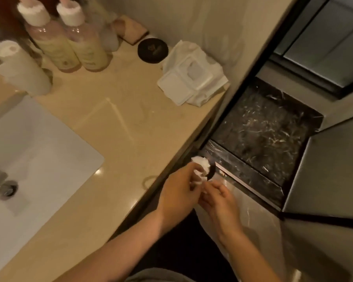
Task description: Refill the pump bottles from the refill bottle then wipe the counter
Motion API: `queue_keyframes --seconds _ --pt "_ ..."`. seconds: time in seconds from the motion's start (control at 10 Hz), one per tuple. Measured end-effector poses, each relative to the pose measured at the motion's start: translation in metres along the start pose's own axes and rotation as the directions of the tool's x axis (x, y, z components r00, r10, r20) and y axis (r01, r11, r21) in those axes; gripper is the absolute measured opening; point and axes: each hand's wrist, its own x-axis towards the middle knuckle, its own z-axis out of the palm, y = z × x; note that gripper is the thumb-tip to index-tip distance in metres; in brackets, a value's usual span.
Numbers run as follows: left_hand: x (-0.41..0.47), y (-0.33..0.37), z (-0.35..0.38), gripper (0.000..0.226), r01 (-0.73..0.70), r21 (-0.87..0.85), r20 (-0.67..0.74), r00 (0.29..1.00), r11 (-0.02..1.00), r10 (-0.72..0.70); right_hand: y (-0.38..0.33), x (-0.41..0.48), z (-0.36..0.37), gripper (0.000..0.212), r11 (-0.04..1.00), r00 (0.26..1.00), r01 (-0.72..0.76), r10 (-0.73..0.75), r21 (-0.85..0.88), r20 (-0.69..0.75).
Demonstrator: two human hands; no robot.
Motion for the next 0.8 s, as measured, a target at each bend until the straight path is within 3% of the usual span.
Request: queue_keyframes --seconds 0.1,0.2,0.3,0.4,0.6,0.8 --pt "0.014 -0.005 0.024 0.036 0.077 -0.043 0.188 0.980 0.996 -0.067 0.002 0.015 -0.022 0.013 0.969 0.983 -0.179 0.182 0.173 -0.003" --pt "0.034 -0.007 0.045 0.047 0.239 -0.102 0.298 0.934 0.966 -0.200 0.000 0.045 -0.044 0.016 0.930 0.961 -0.257 0.275 0.264 -0.036" --pt "0.056 -0.007 0.058 0.051 0.455 -0.218 0.308 0.871 0.863 -0.382 -0.003 0.079 -0.056 0.007 0.883 0.929 -0.327 0.365 0.336 -0.054" --pt "0.076 -0.002 0.057 0.043 0.640 -0.330 0.324 0.768 0.694 -0.553 -0.004 0.117 -0.069 0.003 0.857 0.895 -0.378 0.434 0.350 -0.097" --pt "0.100 -0.001 0.050 0.039 0.738 -0.328 0.307 0.674 0.590 -0.672 -0.009 0.173 -0.086 0.022 0.902 0.890 -0.380 0.417 0.206 -0.184" --pt "0.113 -0.003 0.062 0.034 0.718 -0.359 0.244 0.689 0.597 -0.682 -0.024 0.201 -0.080 0.028 0.909 0.892 -0.391 0.413 0.143 -0.185"
